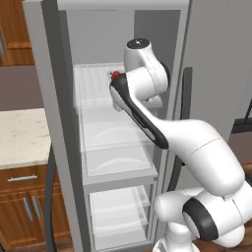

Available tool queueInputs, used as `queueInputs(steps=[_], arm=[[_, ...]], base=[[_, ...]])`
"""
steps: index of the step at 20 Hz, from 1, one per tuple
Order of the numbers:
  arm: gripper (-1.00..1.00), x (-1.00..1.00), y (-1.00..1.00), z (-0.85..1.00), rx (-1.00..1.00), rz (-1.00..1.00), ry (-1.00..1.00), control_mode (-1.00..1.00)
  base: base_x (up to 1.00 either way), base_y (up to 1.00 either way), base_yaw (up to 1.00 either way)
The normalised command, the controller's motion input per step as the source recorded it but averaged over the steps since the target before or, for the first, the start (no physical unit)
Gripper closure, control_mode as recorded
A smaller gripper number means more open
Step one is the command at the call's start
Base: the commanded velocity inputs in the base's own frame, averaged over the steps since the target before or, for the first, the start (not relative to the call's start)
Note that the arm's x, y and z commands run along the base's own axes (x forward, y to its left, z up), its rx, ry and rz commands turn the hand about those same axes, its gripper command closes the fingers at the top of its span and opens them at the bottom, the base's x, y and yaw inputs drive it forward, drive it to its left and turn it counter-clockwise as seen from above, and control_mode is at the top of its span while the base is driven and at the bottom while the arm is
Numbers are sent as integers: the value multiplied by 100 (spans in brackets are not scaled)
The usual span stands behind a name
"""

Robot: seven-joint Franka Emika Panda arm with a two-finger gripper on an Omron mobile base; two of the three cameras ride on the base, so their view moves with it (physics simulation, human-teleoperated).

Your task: Place the tupperware containing the steak and bell pepper meal in the microwave. Close the microwave door and press the start button to reheat the meal.

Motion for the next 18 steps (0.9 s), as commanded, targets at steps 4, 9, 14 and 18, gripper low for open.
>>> queueInputs(steps=[4,9,14,18], arm=[[-100,23,28,27,-20,16,-12,-100],[-100,21,13,15,-16,14,-20,-100],[-100,33,0,0,-7,15,-19,-100],[-100,47,-3,0,-1,17,-10,-100]], base=[[0,0,0],[0,0,0],[0,0,0],[0,0,0]])
